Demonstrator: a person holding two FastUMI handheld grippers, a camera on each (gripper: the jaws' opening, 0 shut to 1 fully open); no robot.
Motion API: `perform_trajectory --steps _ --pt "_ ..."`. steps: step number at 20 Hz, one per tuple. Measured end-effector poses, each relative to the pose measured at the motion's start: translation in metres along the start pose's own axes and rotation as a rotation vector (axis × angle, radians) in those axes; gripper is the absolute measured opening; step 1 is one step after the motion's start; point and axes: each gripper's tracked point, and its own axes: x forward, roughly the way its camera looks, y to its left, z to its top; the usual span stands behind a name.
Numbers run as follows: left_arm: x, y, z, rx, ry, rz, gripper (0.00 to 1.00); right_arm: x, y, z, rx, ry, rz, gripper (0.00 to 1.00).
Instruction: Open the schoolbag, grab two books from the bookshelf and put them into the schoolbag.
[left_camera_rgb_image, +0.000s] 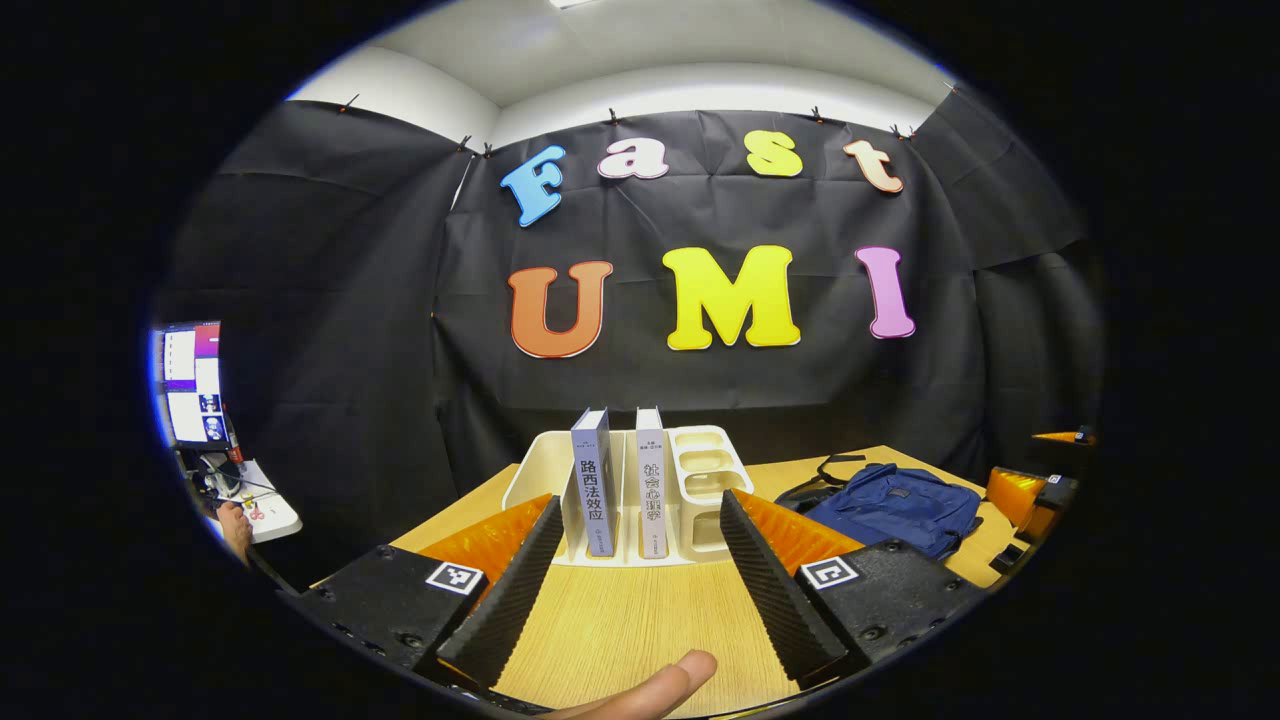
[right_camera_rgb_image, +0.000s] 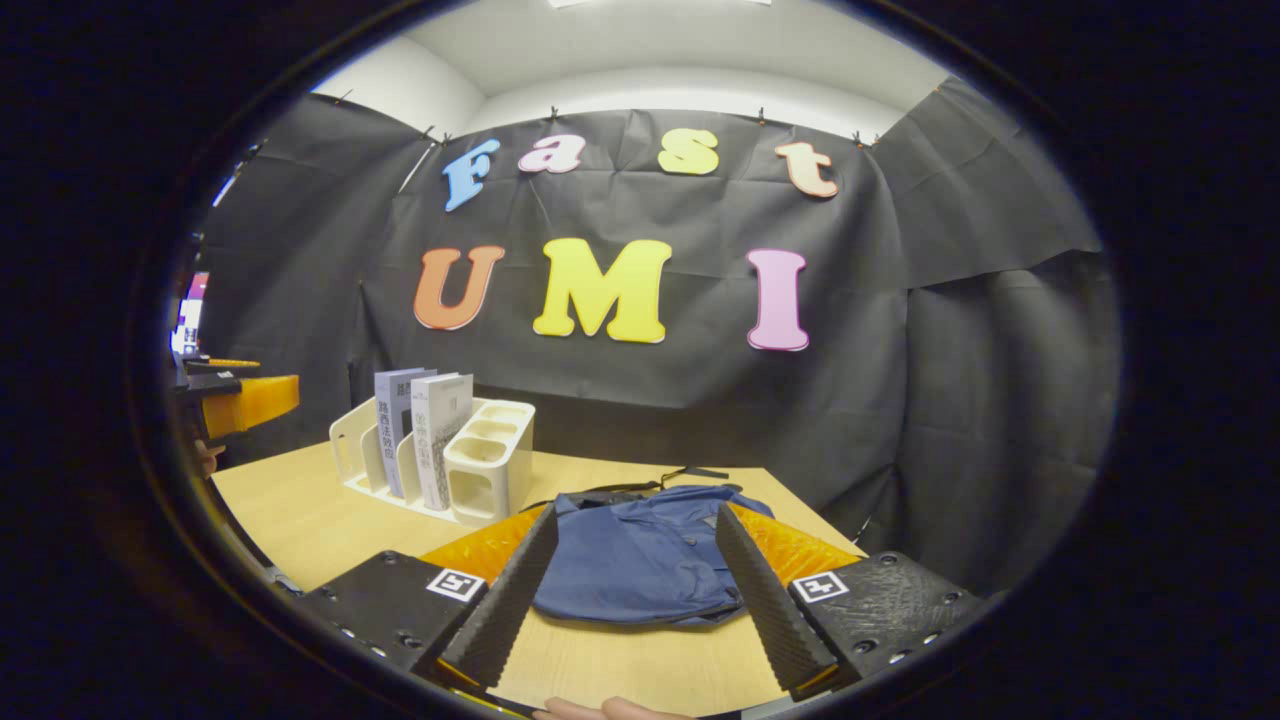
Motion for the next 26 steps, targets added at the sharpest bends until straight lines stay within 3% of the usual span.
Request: perform_trajectory --steps 7,13,14,17,21,25,26 --pt "-0.002 0.003 0.005 -0.002 -0.019 -0.01 0.99 0.048 0.037 -0.044 -0.04 0.108 0.033 0.96" --pt "0.003 0.01 0.0 0.029 -0.021 -0.022 0.99 0.089 0.094 -0.088 -0.093 0.244 0.13 0.93" --pt "0.006 0.013 -0.003 0.039 -0.017 -0.022 0.99 0.095 0.101 -0.094 -0.115 0.263 0.14 0.99" --pt "0.015 0.022 -0.01 0.051 0.0 -0.009 0.99 0.112 0.115 -0.118 -0.178 0.323 0.137 0.98" --pt "0.029 0.011 -0.03 0.074 0.027 -0.074 0.99 0.137 0.112 -0.136 -0.28 0.363 0.044 0.95" --pt "0.041 0.023 -0.045 0.048 0.08 -0.049 0.99 0.149 0.12 -0.157 -0.331 0.432 0.029 0.98" --pt "0.043 0.024 -0.047 0.04 0.087 -0.048 0.99 0.153 0.118 -0.157 -0.345 0.436 0.012 0.94"
